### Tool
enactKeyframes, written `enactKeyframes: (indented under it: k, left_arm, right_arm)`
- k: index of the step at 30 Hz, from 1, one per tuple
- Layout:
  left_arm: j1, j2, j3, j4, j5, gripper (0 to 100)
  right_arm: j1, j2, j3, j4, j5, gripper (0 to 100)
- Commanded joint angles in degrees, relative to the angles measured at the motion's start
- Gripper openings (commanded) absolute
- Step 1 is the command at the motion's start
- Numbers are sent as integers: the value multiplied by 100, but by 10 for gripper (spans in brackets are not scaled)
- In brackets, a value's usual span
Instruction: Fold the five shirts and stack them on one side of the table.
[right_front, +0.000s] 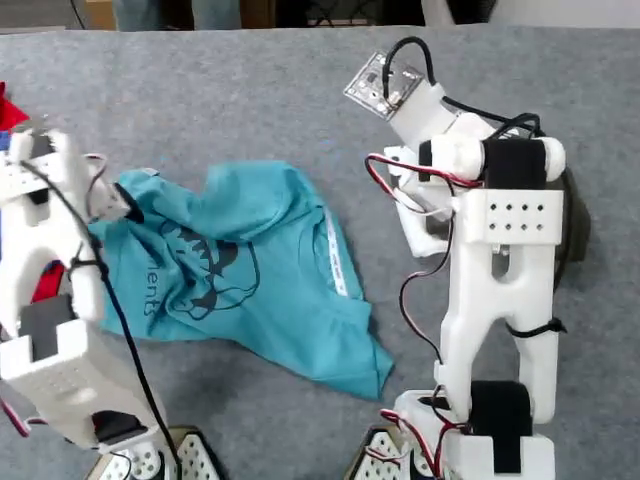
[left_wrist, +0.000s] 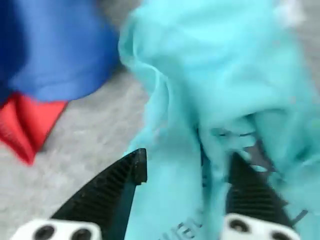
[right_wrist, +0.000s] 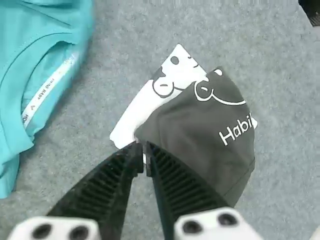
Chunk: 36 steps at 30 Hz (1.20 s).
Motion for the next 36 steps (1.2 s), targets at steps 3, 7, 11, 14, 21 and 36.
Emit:
enactKeyframes:
  k: [3, 7, 11, 14, 21, 36]
  left_arm:
    - [-154, -53, -1059, 1011, -299, 321]
    - [347, -53, -1429, 1679, -501, 321]
    - [927, -53, -1174, 1793, -519, 321]
    - [1156, -62, -804, 1785, -695, 321]
    - [1156, -932, 1112, 844, -712, 321]
    - [1165, -2242, 4822, -2154, -1310, 130]
  right_arm:
    - [62, -242, -13, -18, 44, 15]
    - [-202, 163, 207, -510, 0, 15]
    - [-888, 1059, 233, -993, -809, 19]
    - [-1407, 1763, -75, -721, -1890, 67]
    - [-2163, 3486, -207, -519, -3701, 260]
    - [-2541, 5596, -980, -123, -4730, 18]
